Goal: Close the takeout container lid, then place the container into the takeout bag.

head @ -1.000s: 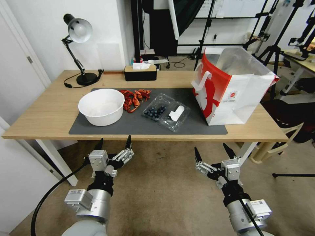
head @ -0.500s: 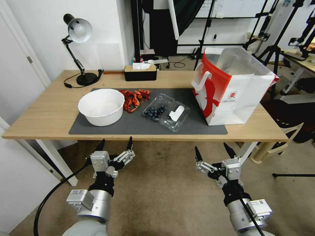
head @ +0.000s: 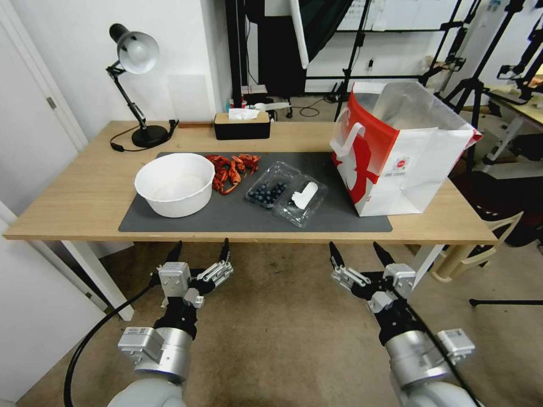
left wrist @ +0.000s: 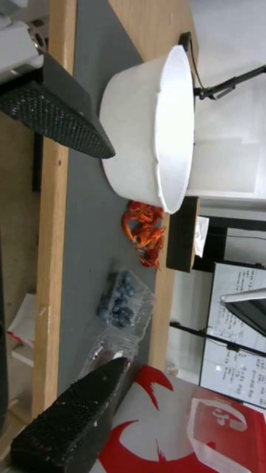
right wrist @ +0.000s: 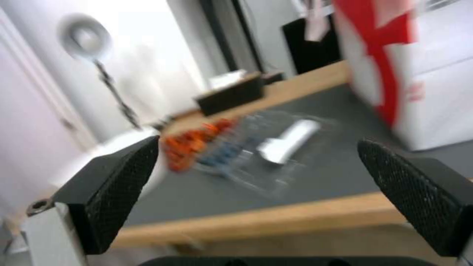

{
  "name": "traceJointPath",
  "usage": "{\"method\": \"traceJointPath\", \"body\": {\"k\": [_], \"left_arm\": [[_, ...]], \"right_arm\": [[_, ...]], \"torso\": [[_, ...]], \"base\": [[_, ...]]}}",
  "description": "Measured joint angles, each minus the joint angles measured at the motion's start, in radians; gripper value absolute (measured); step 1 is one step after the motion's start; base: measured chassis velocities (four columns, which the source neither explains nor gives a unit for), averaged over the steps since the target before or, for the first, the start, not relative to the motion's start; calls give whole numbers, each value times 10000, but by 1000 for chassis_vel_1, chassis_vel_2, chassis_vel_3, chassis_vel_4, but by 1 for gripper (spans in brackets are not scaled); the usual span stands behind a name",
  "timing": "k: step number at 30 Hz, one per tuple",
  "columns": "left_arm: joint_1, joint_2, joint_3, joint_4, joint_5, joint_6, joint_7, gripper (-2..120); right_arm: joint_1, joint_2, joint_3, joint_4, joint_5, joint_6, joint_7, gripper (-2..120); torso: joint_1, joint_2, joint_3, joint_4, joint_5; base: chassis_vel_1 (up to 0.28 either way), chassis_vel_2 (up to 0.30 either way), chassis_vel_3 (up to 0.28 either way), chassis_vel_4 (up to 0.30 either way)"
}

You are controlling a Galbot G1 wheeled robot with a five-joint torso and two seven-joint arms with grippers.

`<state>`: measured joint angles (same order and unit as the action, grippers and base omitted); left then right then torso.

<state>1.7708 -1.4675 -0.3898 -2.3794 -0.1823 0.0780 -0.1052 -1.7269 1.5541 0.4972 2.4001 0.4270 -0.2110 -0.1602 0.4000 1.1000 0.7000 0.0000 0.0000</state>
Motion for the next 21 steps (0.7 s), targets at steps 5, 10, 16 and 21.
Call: {"method": "traceJointPath", "body": {"k": [5,10,16,21], "left_arm": [[42,-93,-76,24,65,-73,22,100],[140,-235,-151,31,175,-176,28,100],[254,-378,-337,82,248,-299,25,100],[301,-440,-434,150,263,-354,16,100]], "right_arm": [[914,-370,-296,-205,1938,-481,384,100],[2167,-806,-1022,-856,3801,-708,1131,100],[3626,-919,-2559,-2306,4239,-790,2159,100],[4640,-691,-3351,-3048,4268,-872,3142,100]], "torso": [[0,0,1,0,0],[0,0,1,1,-1],[0,0,2,0,0],[-2,0,1,1,-2]], "base": [[0,0,0,0],[0,0,0,0],[0,0,0,0],[0,0,0,0]]}}
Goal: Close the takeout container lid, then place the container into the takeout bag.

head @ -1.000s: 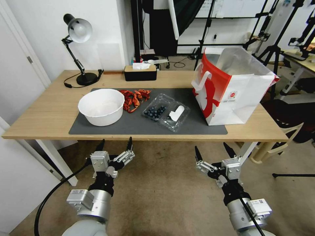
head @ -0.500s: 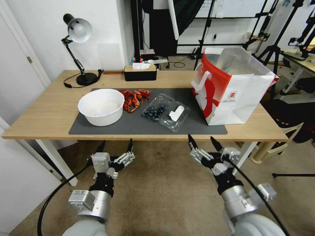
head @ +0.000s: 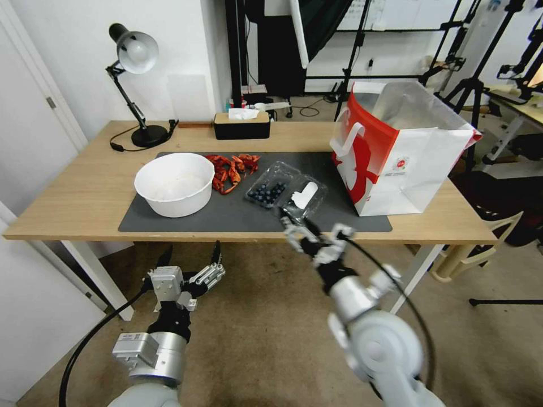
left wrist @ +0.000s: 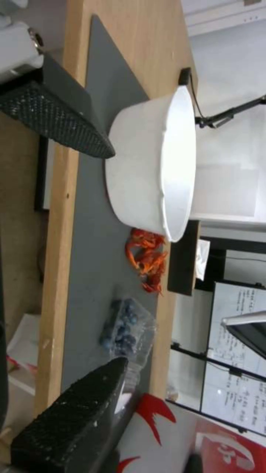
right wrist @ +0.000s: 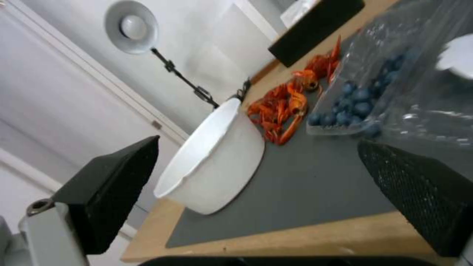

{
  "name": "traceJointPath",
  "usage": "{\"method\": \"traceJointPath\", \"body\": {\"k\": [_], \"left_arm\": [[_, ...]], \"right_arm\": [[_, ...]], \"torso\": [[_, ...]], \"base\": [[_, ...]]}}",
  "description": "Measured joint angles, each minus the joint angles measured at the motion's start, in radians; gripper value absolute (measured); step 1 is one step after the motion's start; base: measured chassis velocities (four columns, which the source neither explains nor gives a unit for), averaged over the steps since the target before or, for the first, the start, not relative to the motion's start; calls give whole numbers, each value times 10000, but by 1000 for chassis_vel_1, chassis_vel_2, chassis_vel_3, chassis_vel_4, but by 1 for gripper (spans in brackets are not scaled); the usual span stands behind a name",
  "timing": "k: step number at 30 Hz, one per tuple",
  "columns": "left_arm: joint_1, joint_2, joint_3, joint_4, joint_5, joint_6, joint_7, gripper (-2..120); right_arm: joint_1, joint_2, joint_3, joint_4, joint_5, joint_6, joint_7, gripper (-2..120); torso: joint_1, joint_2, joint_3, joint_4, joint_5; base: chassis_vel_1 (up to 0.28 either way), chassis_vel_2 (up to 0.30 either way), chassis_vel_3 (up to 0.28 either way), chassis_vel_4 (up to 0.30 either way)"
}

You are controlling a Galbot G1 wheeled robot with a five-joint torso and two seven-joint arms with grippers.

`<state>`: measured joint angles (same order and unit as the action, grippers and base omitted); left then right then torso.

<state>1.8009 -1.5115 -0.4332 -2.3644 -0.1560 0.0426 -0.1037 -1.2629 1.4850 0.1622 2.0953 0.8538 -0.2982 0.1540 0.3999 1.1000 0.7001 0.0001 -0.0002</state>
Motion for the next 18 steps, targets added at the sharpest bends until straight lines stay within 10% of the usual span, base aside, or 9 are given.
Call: {"method": "traceJointPath", "body": {"k": [18], "left_arm": [[-122,69,-254,540,64,-277,152,100]], "right_arm": [[2627,528,-1104,-1319,1519,-839,4287,100]], "torso": [[1,-1,0,-1,2]], "base": [[0,0,0,0]]}}
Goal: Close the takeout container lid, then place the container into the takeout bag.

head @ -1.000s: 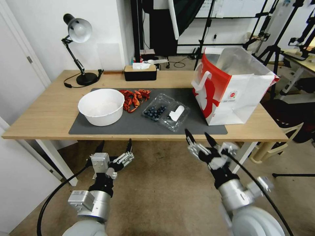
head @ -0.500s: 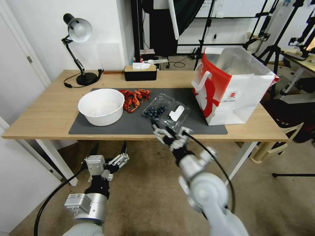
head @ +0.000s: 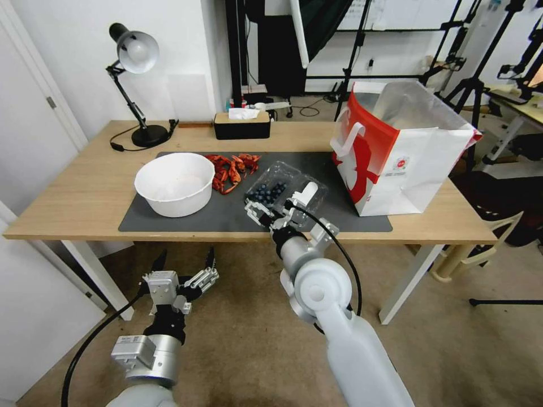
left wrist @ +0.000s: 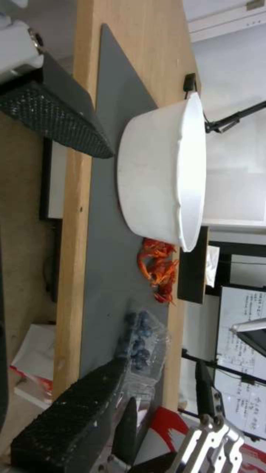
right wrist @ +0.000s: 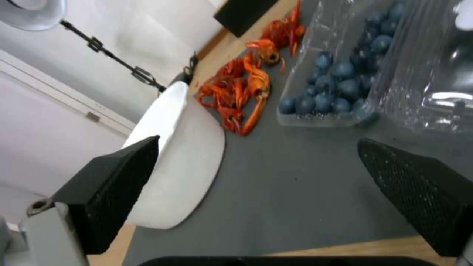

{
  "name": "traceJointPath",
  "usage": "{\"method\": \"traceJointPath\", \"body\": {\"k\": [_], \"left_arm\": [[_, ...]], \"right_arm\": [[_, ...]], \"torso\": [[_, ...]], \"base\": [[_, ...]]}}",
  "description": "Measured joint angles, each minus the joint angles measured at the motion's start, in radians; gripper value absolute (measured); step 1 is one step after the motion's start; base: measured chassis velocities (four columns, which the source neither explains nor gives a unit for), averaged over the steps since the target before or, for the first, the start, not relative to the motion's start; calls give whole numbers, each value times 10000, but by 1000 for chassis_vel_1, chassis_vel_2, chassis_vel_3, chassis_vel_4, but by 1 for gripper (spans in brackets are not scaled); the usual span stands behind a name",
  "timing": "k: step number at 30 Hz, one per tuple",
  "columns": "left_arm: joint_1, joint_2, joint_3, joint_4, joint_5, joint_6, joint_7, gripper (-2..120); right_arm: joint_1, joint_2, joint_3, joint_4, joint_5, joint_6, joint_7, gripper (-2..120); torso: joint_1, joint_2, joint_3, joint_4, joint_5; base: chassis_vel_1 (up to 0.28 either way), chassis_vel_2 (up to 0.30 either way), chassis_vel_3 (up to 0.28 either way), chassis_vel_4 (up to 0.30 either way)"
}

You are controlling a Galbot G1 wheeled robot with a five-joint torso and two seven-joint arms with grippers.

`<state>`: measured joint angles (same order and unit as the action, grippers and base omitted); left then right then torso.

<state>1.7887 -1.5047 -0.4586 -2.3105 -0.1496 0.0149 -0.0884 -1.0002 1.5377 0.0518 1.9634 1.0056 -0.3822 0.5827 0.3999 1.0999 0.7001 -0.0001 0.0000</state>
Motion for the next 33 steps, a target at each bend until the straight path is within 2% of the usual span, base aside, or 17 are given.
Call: {"method": "traceJointPath", "body": {"k": [16,33], "left_arm": [[-12,-13,-2,182,0,-148,-7,100],[34,-35,19,233,-7,-342,-8,100]], "right_arm": [[630,192,-18,-658,462,-272,989,100],[895,166,243,-989,798,-240,1367,100]], "torso": [[0,0,-1,0,0],[1,1,0,0,0]], "base": [[0,0,0,0],[0,0,0,0]]}}
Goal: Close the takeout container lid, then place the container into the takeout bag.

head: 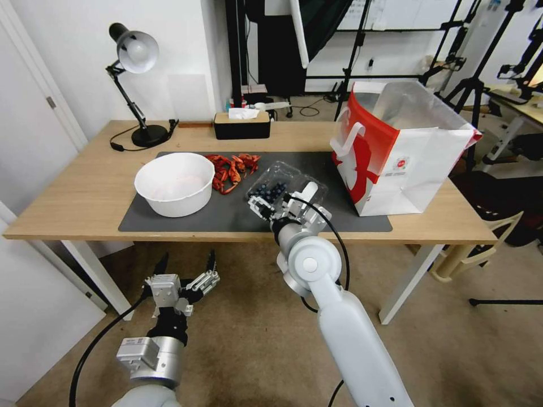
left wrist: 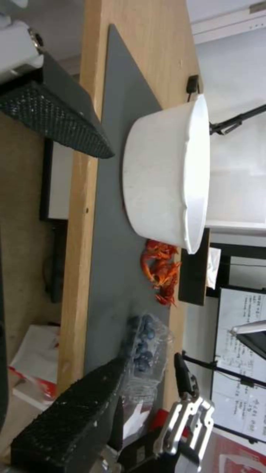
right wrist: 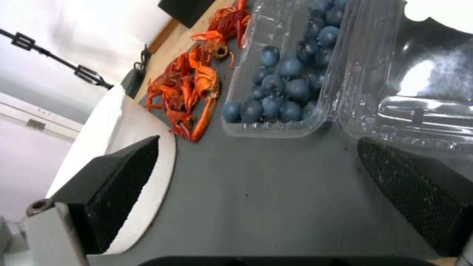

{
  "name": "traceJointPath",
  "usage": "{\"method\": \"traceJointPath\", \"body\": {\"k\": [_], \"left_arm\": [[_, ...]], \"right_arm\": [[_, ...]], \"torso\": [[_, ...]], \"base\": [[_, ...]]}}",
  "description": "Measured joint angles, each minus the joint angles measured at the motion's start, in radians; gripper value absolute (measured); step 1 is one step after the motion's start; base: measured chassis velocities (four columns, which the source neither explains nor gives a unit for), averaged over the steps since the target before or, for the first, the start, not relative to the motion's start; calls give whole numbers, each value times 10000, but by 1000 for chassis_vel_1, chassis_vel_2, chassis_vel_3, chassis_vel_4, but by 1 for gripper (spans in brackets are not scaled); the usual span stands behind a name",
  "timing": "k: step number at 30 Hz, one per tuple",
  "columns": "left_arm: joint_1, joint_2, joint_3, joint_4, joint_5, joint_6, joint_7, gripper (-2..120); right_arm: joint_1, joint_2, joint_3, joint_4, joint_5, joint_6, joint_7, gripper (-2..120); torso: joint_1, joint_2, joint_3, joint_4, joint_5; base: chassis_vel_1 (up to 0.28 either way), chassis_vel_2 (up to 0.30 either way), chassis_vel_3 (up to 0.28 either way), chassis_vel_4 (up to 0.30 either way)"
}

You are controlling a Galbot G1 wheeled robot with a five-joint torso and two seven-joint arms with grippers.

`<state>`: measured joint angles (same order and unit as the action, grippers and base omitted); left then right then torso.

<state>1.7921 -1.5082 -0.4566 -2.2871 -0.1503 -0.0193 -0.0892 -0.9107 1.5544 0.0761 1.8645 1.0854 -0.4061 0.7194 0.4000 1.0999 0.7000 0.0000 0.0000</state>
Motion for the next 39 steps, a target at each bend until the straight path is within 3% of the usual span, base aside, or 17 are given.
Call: {"method": "traceJointPath", "body": {"k": [39], "left_arm": [[176,-107,80,31,98,-308,-45,100]], "right_arm": [[137,-380,663,89,368,47,80,100]], "torso": [[0,0,0,0,0]], "base": [[0,0,0,0]]}}
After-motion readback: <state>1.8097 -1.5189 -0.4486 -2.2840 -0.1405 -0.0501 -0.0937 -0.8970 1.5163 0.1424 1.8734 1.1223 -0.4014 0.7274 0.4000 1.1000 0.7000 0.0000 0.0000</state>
